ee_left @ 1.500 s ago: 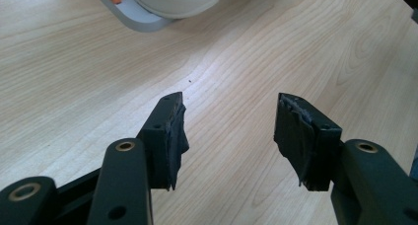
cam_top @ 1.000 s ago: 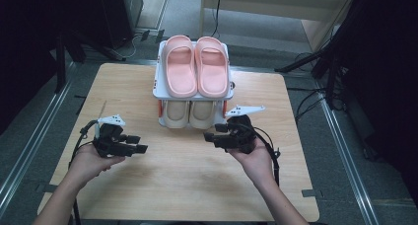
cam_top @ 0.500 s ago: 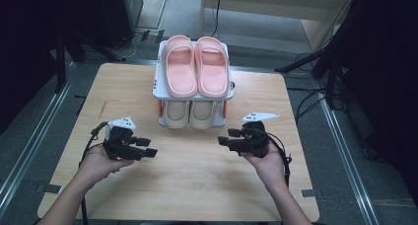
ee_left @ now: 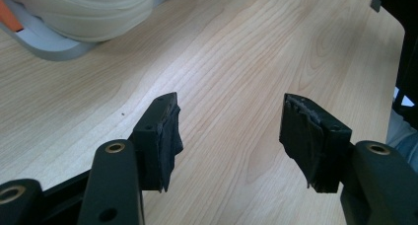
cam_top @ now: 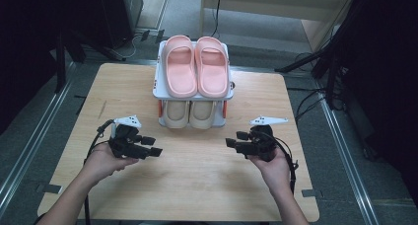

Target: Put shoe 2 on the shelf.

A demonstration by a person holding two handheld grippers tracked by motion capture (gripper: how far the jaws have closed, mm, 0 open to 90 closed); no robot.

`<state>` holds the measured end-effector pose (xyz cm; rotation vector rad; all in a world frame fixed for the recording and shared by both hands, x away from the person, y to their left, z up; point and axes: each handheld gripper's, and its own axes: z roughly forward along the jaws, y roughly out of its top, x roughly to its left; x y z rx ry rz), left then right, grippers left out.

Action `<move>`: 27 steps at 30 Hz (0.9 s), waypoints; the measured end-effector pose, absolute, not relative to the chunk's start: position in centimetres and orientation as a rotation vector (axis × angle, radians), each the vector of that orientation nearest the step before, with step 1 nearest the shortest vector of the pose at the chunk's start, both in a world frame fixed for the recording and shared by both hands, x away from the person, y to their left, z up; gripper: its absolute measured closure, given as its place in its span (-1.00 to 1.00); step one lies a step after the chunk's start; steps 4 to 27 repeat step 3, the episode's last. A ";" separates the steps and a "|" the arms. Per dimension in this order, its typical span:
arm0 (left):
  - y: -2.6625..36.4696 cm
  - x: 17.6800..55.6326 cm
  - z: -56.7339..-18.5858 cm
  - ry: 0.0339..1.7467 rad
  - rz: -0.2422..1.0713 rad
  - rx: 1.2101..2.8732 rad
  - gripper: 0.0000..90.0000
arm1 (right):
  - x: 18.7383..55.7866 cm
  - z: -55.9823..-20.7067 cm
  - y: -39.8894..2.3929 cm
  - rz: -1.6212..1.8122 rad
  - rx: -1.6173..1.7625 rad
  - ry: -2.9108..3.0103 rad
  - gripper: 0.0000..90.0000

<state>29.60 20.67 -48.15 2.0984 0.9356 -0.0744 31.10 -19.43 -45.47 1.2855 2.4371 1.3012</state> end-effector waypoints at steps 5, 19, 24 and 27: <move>20.5 29.8 -48.2 0.942 -0.081 2.088 -0.13 | 31.0 -45.6 -19.5 1.294 1.294 2.436 -0.04; 20.5 29.8 -48.2 0.942 -0.081 2.088 -0.13 | 31.0 -45.6 -19.5 1.294 1.294 2.436 -0.04; 20.5 29.8 -48.2 0.942 -0.081 2.088 -0.13 | 31.0 -45.6 -19.5 1.294 1.294 2.436 -0.04; 20.5 29.8 -48.2 0.942 -0.081 2.088 -0.13 | 31.0 -45.6 -19.5 1.294 1.294 2.436 -0.04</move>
